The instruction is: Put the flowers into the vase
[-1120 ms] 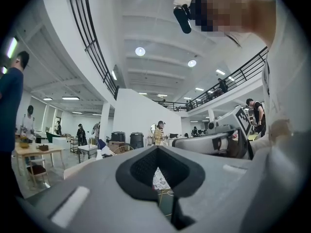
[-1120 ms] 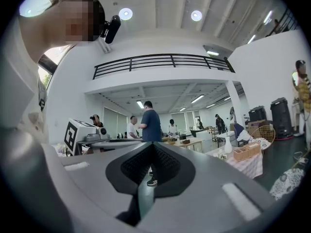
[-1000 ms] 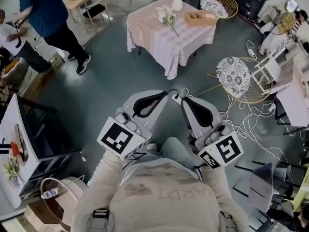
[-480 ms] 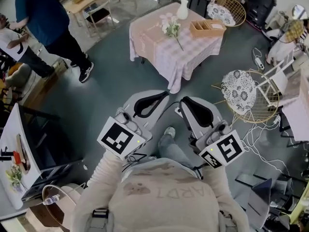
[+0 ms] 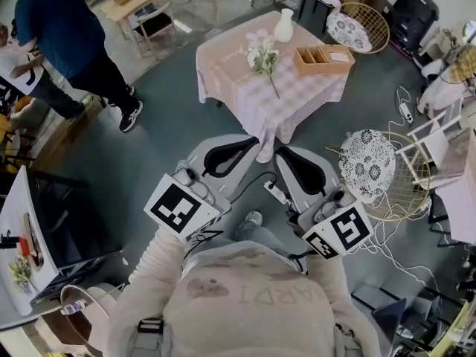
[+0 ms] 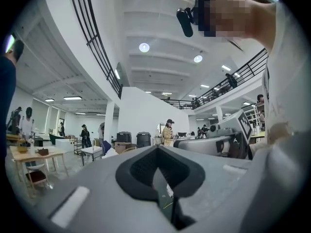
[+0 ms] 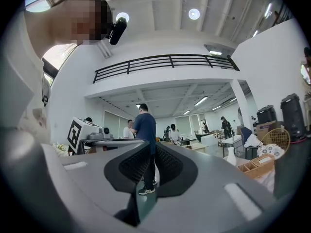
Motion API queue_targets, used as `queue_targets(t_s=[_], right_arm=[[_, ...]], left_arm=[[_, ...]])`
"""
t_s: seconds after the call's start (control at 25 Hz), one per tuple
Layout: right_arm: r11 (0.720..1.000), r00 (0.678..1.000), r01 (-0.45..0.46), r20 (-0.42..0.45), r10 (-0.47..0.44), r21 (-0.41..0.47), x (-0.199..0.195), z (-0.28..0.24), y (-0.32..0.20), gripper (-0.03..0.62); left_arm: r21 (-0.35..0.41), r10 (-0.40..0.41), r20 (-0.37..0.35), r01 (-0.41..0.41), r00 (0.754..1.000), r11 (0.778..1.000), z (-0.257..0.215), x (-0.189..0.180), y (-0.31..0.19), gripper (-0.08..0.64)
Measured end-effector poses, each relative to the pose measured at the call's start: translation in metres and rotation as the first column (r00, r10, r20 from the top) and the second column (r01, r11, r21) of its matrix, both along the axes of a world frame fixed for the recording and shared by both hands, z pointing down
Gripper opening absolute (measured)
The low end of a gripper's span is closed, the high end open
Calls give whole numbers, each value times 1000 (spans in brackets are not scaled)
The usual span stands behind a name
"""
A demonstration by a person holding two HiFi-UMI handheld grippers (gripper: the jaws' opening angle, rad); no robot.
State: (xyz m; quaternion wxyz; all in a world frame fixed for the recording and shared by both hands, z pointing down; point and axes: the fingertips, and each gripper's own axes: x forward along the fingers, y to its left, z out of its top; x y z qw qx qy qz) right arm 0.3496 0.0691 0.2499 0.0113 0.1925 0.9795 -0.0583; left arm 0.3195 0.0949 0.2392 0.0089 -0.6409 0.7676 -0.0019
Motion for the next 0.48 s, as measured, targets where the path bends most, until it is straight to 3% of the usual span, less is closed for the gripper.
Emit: queue_targets(t_s=[0.28,0.48], right_arm=[[999,1000,-10,5,11,-36,-27,5,-37,60],[998,999,-44,-2,44,-51,-49,9,-54,60]], left_arm=[[-7,1,45,-1,999,1000,-2,-24,-34,0],[-7,1,12,-1,1000,1000,2,-52,-48,0]])
